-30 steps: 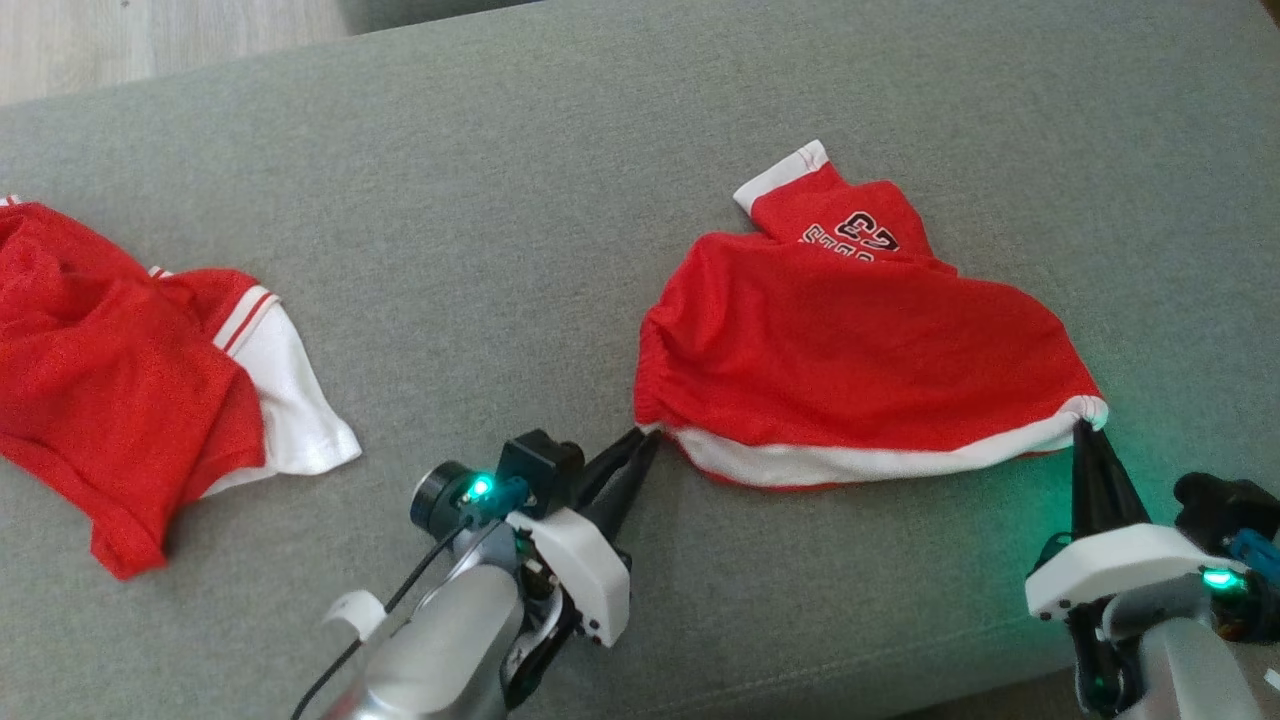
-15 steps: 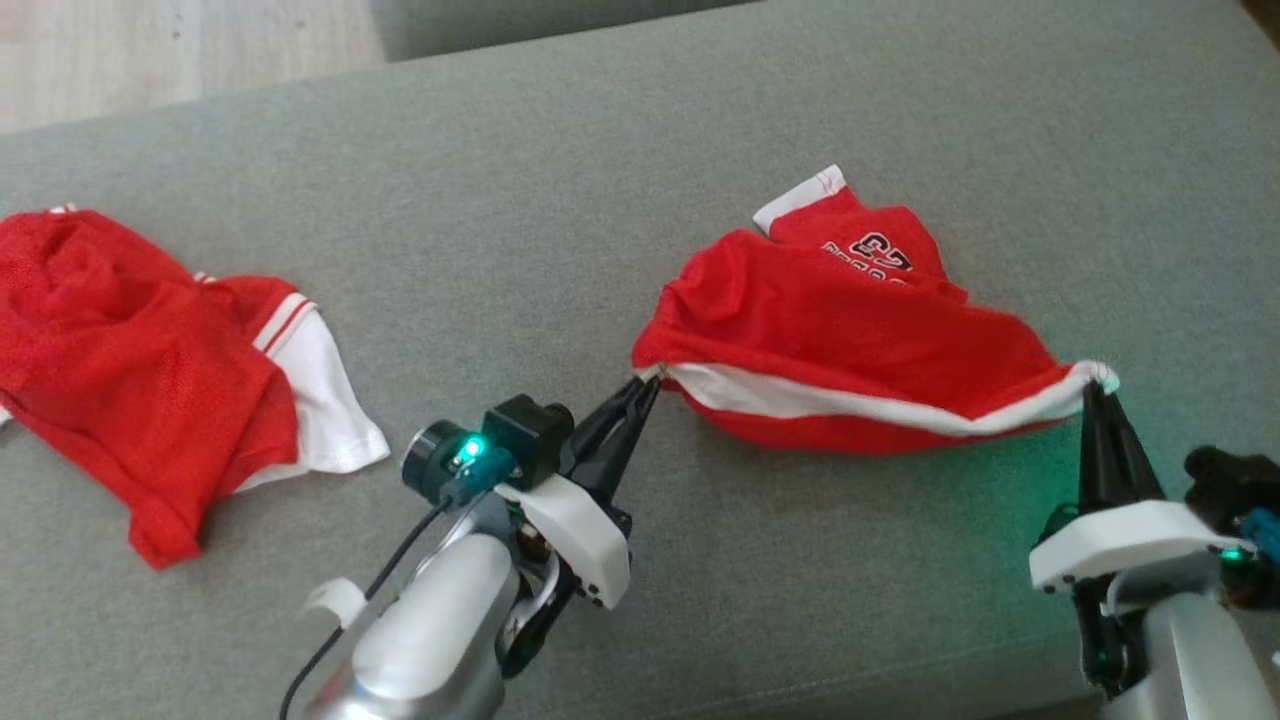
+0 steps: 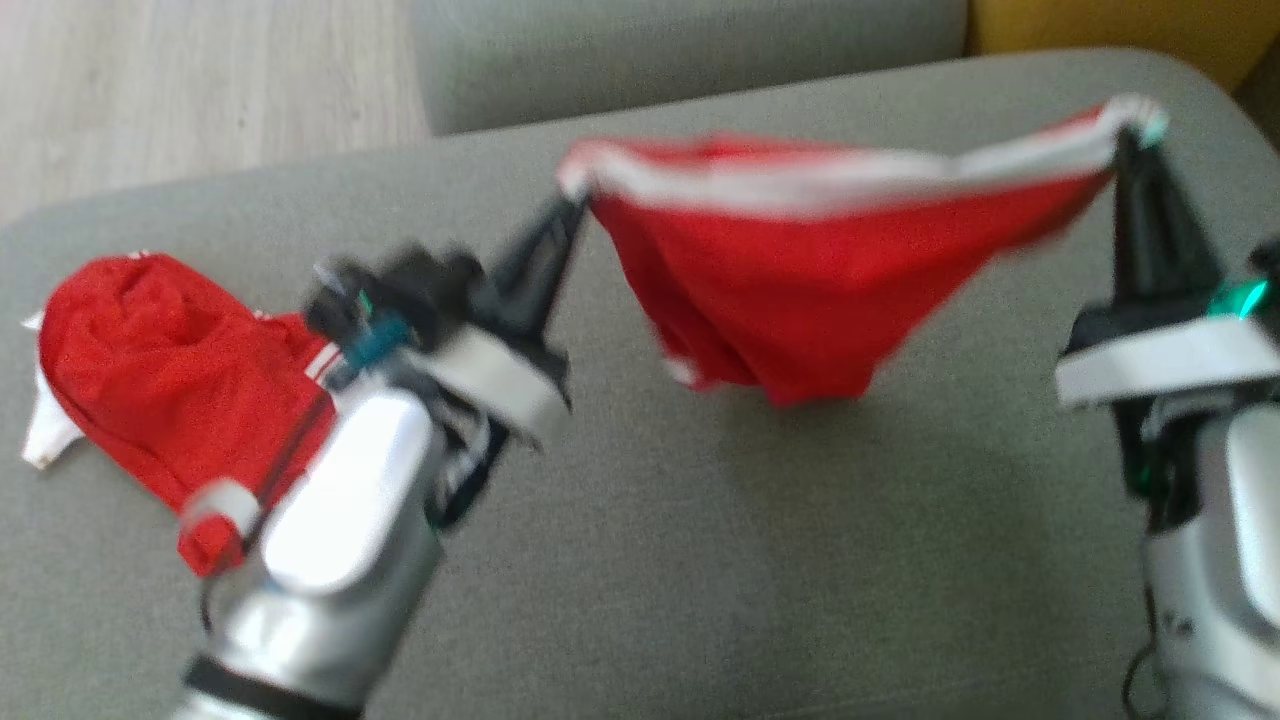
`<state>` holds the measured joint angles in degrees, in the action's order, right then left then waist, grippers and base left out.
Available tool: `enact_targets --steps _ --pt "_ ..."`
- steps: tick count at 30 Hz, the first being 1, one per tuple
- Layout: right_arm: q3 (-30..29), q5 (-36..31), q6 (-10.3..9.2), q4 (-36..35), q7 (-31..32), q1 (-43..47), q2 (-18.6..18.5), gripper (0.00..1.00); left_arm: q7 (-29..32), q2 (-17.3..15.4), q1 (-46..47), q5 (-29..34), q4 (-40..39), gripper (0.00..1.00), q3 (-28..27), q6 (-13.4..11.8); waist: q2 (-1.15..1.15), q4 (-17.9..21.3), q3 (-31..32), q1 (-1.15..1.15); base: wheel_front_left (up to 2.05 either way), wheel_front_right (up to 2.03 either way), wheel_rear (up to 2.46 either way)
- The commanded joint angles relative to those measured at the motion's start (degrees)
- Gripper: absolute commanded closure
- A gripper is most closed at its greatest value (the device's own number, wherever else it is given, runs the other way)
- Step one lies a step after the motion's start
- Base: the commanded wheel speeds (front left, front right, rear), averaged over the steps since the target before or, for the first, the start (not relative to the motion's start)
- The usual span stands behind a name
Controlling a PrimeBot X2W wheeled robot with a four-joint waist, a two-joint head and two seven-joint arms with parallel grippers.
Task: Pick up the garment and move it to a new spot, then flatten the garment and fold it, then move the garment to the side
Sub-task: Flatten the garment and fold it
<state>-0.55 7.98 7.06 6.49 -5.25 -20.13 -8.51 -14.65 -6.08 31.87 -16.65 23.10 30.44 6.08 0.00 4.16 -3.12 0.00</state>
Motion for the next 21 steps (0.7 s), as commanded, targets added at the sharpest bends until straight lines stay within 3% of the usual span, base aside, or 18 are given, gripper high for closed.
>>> enact_targets --steps 1,10,21 --pt "1.5 0.0 0.43 -3.1 0.3 -3.6 -0.9 1.0 0.1 -1.6 5.0 0.1 -2.5 1.0 -2.9 -0.1 0.0 -0.2 2.1 0.0 0.0 0.0 0.0" --pt "1.4 -2.5 0.43 -10.4 3.6 -6.7 -0.4 1.0 4.5 -5.2 10.4 0.1 -6.5 1.0 -5.5 -1.2 0.0 -0.2 5.7 0.0 0.0 0.0 0.0" --pt "1.7 -4.6 0.43 -22.5 13.6 1.3 1.6 1.0 14.9 -9.4 2.5 -2.6 -21.6 1.0 -6.1 -3.5 0.0 0.2 4.3 0.0 0.0 0.0 0.0"
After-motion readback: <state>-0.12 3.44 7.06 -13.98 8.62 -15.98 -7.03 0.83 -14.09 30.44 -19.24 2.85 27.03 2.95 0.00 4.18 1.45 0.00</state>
